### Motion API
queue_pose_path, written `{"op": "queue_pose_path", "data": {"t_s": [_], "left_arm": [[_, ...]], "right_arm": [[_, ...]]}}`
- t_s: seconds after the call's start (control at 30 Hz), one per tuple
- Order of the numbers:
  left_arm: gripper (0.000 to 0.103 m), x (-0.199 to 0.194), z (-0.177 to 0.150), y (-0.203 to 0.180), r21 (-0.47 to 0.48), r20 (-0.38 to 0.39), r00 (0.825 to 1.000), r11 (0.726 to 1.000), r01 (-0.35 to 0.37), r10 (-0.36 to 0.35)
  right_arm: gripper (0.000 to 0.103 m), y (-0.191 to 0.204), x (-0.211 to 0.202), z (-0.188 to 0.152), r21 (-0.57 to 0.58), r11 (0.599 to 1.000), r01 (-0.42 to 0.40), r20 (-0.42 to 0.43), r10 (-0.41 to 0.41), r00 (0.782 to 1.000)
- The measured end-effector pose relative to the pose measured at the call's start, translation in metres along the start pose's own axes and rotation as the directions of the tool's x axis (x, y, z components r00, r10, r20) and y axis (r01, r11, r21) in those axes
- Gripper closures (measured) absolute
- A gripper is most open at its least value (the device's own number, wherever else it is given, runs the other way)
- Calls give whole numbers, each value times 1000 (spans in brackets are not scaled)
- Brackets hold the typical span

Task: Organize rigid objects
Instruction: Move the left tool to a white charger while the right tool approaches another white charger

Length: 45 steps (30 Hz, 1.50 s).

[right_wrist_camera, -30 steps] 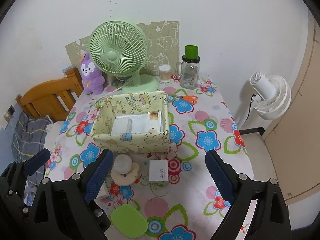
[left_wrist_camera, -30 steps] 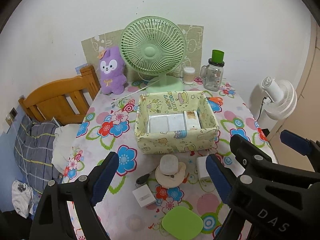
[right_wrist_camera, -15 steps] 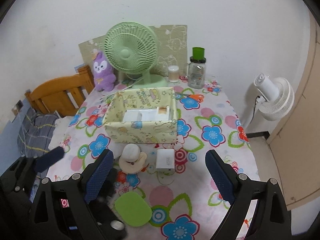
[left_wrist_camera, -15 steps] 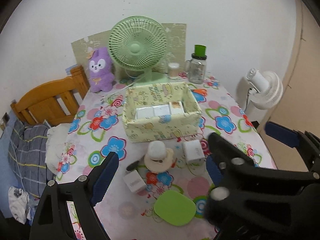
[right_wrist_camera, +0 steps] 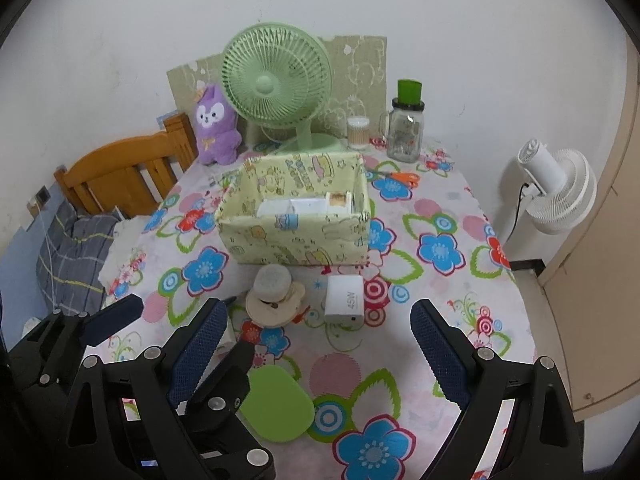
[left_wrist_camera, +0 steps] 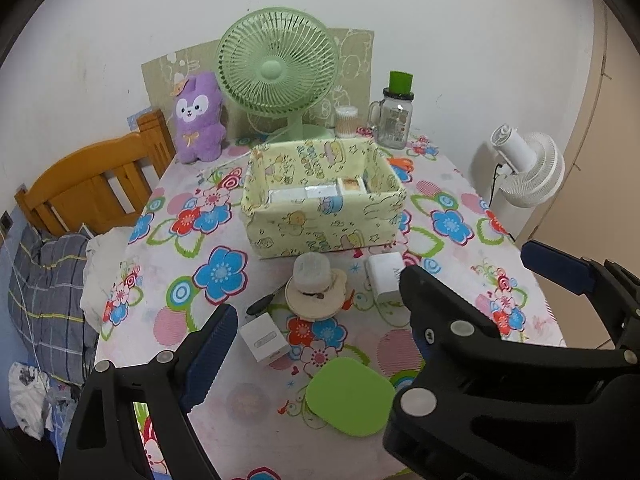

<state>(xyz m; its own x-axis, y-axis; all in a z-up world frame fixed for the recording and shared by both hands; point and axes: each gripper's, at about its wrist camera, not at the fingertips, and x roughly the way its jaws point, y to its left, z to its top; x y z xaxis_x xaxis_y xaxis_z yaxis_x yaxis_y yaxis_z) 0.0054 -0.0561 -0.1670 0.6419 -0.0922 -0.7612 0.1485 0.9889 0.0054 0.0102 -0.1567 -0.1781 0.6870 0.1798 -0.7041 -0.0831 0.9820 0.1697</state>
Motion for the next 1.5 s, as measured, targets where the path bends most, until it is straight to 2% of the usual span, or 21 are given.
{"op": "queue_pose_path", "data": {"t_s": [0.37, 0.8, 1.0, 1.5], "left_arm": [[12, 32, -18, 17, -36, -56, 998, 999, -8, 6], [12, 80, -35, 35, -57, -126, 991, 998, -41, 34], [12, 101, -35, 40, -34, -127, 990, 997, -65, 60], [12, 143, -44, 51, -56, -142, 986, 994, -92, 84]], "right_arm": [[8, 13, 35, -15, -27, 999, 24, -60, -25, 998], [11, 20, 88, -31, -13, 1000, 7, -125, -9, 992], [11, 20, 112, -35, 7, 1000, 9, -141, -8, 990], [11, 21, 157, -44, 16, 1000, 5, -166, -2, 986]]}}
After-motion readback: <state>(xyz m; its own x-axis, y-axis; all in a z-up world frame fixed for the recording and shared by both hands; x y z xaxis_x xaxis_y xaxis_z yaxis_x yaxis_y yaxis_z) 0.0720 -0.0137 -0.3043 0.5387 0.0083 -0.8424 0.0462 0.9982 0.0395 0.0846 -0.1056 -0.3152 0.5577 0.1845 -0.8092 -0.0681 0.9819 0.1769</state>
